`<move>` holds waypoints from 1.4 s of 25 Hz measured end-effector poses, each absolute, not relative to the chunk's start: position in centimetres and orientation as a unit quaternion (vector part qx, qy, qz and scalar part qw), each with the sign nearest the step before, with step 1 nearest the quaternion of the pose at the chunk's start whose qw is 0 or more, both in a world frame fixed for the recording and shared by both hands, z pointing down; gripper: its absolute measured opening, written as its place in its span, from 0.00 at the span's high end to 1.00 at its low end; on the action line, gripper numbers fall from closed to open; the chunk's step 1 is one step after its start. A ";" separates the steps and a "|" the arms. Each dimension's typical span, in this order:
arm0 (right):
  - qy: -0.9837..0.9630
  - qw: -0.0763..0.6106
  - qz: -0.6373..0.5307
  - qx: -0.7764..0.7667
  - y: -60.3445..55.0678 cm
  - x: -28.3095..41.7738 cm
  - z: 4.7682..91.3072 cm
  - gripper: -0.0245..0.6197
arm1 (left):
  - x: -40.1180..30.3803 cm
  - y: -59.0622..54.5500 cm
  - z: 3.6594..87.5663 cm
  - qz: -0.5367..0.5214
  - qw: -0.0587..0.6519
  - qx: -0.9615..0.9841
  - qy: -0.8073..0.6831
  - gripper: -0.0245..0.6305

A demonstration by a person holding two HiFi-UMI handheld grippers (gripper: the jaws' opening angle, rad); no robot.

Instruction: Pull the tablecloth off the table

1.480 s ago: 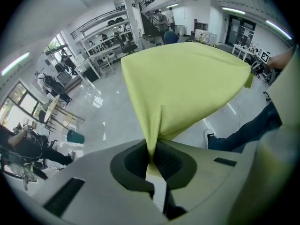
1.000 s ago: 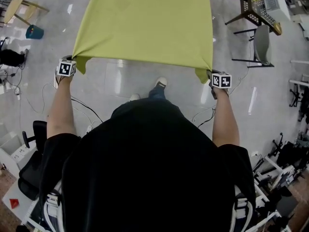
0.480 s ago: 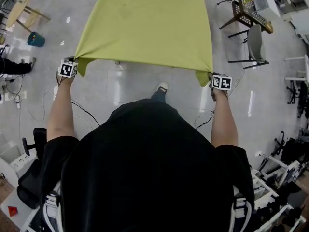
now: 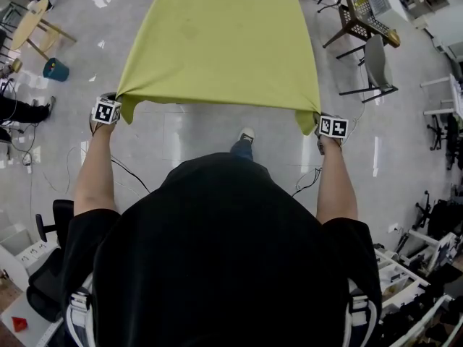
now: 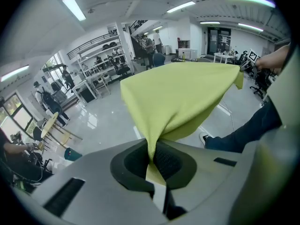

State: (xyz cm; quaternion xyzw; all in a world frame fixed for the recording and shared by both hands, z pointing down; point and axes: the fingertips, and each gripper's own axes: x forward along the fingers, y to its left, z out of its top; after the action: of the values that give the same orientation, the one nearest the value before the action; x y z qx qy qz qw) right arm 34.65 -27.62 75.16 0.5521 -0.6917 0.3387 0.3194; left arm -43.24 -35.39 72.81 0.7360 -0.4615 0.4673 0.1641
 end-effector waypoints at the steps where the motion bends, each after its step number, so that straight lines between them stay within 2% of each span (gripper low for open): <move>1: -0.690 0.321 0.338 0.554 -27.0 34.5 75.2 0.92 | -43.4 -34.9 72.8 0.466 0.164 0.738 -0.460 0.93; 10: -0.673 0.317 0.346 0.572 -21.7 33.4 74.3 0.92 | -44.4 -30.2 72.1 0.458 0.163 0.749 -0.450 0.93; 35: -0.697 0.281 0.355 0.556 -4.7 38.1 73.6 0.92 | -39.8 -10.5 69.3 0.440 0.174 0.732 -0.491 0.93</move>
State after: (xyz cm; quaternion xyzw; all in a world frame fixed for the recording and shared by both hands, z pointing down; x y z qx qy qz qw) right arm 38.06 -4.73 73.64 0.5562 -0.6970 0.3545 0.2813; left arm -39.84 -10.50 69.31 0.7316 -0.4906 0.4404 0.1737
